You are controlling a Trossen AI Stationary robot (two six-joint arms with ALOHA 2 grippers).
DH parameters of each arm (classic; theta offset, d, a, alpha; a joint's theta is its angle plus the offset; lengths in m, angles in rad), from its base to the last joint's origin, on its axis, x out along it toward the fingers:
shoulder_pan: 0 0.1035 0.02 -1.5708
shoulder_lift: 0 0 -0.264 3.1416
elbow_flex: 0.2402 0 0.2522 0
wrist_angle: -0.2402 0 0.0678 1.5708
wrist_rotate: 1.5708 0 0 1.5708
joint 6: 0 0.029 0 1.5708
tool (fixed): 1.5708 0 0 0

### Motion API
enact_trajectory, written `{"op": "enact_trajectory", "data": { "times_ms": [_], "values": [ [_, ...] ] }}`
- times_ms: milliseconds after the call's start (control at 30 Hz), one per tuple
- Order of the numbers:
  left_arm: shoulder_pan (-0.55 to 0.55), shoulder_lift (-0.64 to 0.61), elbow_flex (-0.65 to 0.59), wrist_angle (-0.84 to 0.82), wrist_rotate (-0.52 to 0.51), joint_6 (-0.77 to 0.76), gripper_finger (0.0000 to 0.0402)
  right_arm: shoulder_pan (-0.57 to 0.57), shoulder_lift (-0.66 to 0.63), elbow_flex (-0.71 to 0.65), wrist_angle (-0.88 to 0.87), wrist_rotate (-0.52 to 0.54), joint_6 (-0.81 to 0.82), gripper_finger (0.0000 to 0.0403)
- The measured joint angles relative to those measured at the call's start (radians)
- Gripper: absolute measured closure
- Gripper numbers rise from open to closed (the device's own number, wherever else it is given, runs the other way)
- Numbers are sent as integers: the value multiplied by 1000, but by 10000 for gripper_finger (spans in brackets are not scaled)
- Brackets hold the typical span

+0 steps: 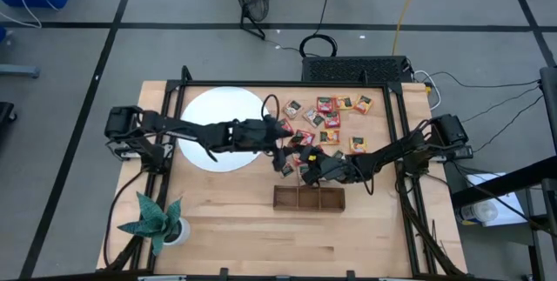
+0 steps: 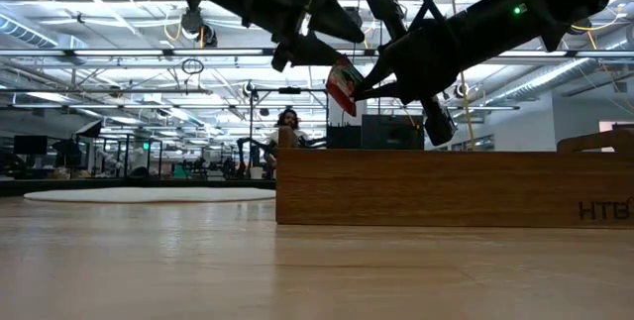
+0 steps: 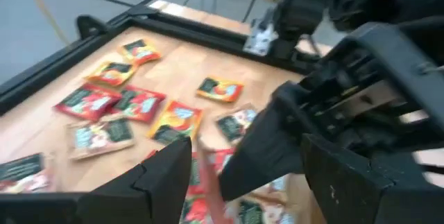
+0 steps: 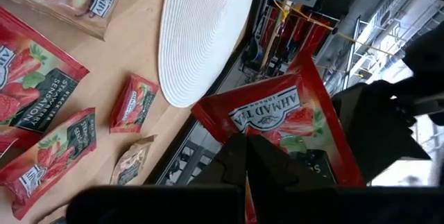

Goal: Pick & Place Tea
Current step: Put the red tea bag into the left section of the wooden organizer

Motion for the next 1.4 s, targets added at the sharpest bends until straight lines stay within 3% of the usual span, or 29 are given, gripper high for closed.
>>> {"op": "enact_trajectory", "data": {
  "times_ms": [333,433,567,733,867,933,1033,1167,1300,1400],
  "values": [
    [63,0,0,-76,-16,-106,131,1,0,0,0,-1,0,403],
    [74,0,0,-72,-14,-106,150,1,0,0,0,-2,10,403],
    [85,0,0,-57,51,-106,220,1,0,0,0,-5,25,403],
    [86,0,0,-56,141,-55,367,1,0,0,-1,-48,54,403],
    [83,0,0,-51,190,-7,395,1,0,0,-1,-77,115,403],
    [79,-7,0,-51,180,22,397,1,0,0,-1,-77,219,403],
    [66,-57,-1,-46,91,110,398,1,-1,0,2,-63,513,403],
    [37,-136,0,-52,34,282,399,1,-4,0,-12,28,827,398],
    [-13,-197,-34,-30,55,411,400,5,-67,-42,-18,115,947,381],
    [-46,-215,-137,73,94,470,400,1,-178,-100,6,134,1013,370]
  ]
}}
